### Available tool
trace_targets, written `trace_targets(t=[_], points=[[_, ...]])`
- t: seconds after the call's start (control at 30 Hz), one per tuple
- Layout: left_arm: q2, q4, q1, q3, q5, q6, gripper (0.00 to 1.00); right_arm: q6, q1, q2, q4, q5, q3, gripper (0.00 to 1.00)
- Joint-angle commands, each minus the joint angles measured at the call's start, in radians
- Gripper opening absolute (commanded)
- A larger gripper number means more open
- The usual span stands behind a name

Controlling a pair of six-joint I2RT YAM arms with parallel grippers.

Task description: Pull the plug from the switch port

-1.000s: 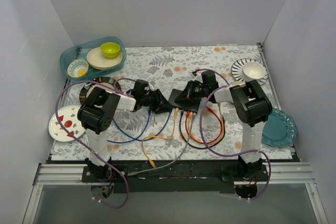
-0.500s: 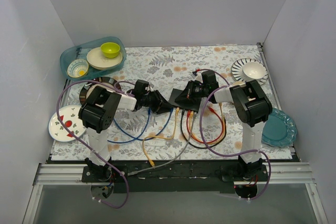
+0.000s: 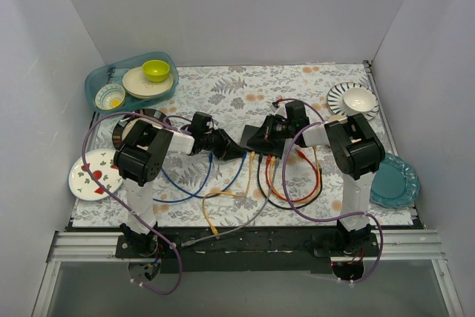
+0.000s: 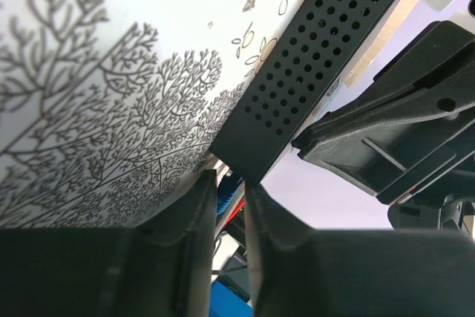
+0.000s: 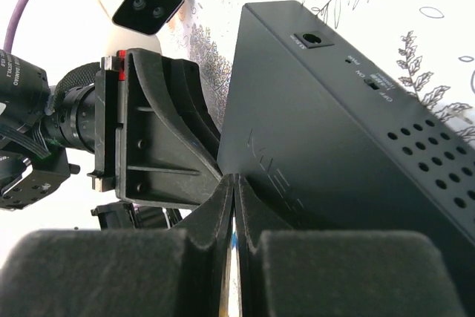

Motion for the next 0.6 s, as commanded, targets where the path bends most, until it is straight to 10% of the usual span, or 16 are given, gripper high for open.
trace_targets(t=[0.0,0.57], points=[[0.083,-0.155,-0.007,-0.032,-0.167,0.032,0.1,-0.031,0.002,0.034,-0.063,0.053,-0.041,0.08],[-0.013,-0.104,-0.001,-0.174,-0.122,0.117,0.0,-0.025,-0.013,0.065,-0.064,0.052,-0.032,0.07]])
